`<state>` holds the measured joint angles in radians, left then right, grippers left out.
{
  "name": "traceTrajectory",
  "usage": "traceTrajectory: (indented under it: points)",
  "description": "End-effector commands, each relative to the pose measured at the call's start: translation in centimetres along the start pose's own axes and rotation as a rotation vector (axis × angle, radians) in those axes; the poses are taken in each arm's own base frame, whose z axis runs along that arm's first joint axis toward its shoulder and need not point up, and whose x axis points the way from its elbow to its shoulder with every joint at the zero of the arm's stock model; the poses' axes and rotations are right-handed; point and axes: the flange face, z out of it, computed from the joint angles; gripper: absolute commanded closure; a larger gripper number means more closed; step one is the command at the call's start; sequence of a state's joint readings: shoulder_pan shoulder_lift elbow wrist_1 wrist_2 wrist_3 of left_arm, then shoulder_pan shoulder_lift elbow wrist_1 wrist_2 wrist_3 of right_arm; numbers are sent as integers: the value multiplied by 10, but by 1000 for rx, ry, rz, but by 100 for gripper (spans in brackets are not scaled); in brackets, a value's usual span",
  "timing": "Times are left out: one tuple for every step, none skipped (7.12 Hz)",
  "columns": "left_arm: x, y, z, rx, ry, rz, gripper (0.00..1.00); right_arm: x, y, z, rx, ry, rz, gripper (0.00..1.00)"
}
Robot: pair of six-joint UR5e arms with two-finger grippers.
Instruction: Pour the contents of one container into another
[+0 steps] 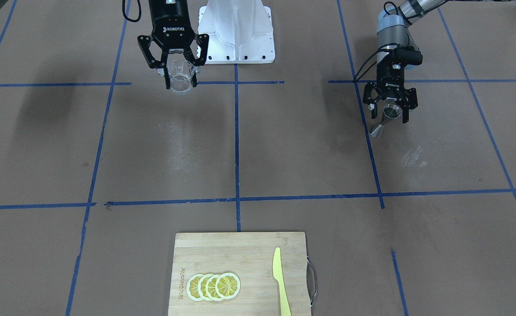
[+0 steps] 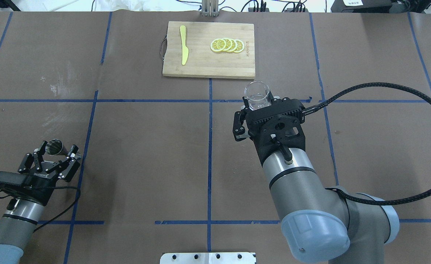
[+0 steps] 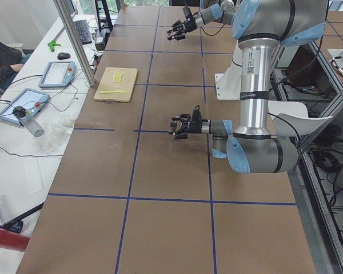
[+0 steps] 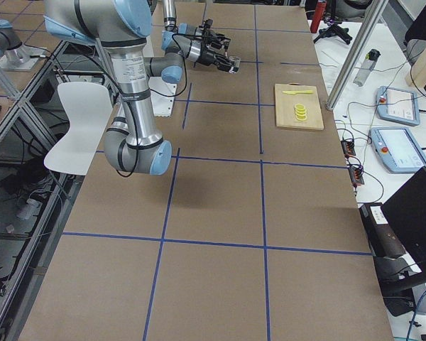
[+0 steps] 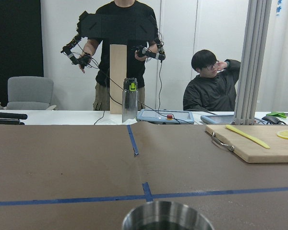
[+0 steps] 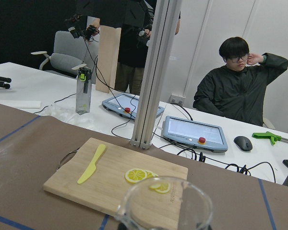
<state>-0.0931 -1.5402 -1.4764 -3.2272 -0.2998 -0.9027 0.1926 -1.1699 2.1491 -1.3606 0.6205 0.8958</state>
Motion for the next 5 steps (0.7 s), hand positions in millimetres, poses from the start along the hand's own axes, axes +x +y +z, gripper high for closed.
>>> traceTrajectory:
  points:
    - [-1, -13, -2, 47, -14, -62, 0, 1, -1, 1, 1, 1, 2, 100]
    - [-1, -13, -2, 48, -15, -55, 0, 1, -1, 1, -1, 0, 2, 100]
    - [-5, -19, -3, 57, -8, -51, 0, 0, -2, 1, 1, -1, 4, 100]
    - [-10, -29, -7, 76, 15, -19, 0, 1, -1, 1, -1, 0, 2, 100]
    - [-17, -41, -11, 105, 44, 31, 0, 1, -2, 1, 0, 1, 2, 100]
